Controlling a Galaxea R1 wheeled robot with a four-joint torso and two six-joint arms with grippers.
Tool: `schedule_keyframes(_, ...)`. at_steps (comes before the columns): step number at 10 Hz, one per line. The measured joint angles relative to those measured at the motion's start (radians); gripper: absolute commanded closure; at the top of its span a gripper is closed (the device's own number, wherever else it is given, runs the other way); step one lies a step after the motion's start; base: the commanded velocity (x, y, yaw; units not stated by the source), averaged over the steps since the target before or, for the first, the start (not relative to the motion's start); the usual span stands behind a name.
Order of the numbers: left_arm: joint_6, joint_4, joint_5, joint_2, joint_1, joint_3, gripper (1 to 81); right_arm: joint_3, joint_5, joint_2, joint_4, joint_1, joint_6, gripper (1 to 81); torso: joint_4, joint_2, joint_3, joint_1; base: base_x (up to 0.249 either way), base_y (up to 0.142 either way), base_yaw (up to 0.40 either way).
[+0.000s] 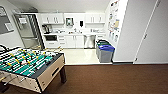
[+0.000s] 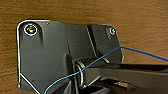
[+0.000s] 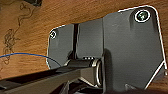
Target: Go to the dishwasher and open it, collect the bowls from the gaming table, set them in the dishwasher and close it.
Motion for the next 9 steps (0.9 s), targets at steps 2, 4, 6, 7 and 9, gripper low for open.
schedule_keyframes(2,0.000,0.000,0.000,0.000,0.000,0.000,1.0,-0.003,0.000,0.001,0.000,0.000,0.000,1.0,0.000,0.000,0.000,0.000,0.171,0.000,0.000)
schedule_keyframes(4,0.000,0.000,0.002,0.003,0.000,0.000,1.0,-0.003,0.000,0.001,0.000,0.000,0.000,1.0,0.000,0.000,0.000,0.000,0.171,0.000,0.000)
schedule_keyframes(6,0.000,0.000,0.000,0.003,0.000,-0.002,1.0,-0.005,0.000,0.001,0.001,0.000,0.000,1.0,0.000,0.000,0.000,0.000,0.171,0.000,0.000)
schedule_keyframes(7,0.000,0.000,0.001,0.003,0.000,-0.011,1.0,-0.005,0.000,0.000,0.001,0.000,0.000,1.0,0.000,0.000,0.000,0.000,0.171,0.000,0.000)
schedule_keyframes(9,0.000,0.000,0.002,0.010,0.001,-0.021,1.0,-0.007,0.000,0.001,0.001,0.000,0.000,1.0,0.000,0.000,0.000,0.000,0.174,0.000,0.000)
